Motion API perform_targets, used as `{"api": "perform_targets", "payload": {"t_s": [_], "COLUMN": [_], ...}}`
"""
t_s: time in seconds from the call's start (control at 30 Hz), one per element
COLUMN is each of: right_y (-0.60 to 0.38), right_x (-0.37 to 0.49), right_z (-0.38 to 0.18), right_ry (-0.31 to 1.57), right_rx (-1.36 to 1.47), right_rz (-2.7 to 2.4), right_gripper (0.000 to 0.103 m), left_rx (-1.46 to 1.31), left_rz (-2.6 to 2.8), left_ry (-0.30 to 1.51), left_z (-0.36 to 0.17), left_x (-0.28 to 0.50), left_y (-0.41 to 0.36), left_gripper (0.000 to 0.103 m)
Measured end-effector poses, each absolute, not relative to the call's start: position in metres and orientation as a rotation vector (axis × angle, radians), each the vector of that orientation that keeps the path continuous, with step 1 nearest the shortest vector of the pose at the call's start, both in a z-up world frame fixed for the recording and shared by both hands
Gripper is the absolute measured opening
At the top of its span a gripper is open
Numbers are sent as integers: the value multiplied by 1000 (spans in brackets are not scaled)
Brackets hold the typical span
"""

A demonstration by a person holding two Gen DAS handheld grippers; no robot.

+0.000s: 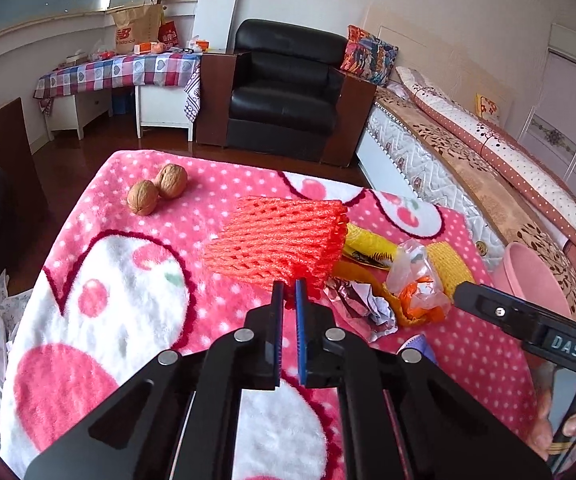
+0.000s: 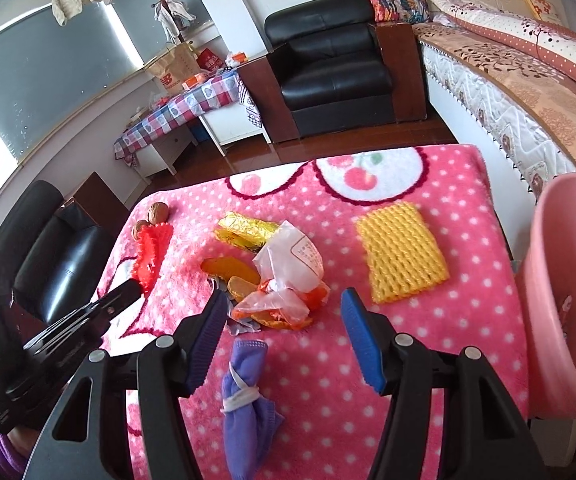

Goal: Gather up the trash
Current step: 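Grasp the red foam net with the left tool while the right grasps the white plastic bag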

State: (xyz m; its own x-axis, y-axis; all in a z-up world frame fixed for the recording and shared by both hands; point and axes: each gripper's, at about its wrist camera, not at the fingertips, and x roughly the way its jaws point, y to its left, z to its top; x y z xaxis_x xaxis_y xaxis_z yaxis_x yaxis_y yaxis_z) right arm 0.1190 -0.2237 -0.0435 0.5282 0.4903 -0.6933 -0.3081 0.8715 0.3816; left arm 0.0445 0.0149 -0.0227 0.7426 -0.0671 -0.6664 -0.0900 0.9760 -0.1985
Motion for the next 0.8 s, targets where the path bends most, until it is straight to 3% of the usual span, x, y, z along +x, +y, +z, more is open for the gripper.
{"api": "perform_targets", "payload": {"t_s": [0.23,0.27,0.33,0.4,0.8], "right_y": [-211,-210,-210,-211,-248], "right_x": [139,141,142,138,92], "right_z": [-60,-63,-67,-67,-31], "right_ry": [937,948,971,966,851], "right_rx": [212,215,224,231,299], "right_rz": [448,448,454,457,447], "right_gripper": [59,56,41,36,33], "left_rx": [-234,-235,-236,-239,-231], "left_rz": [-12,-14,-16,-20,-65], "left_ry": [705,704,701,698,647], "left_z": [-12,-12,-10,-9,11], "left_x": [35,35,33,31,14], "left_y": [15,14,15,15,2], "left_gripper": [5,5,5,5,5]}}
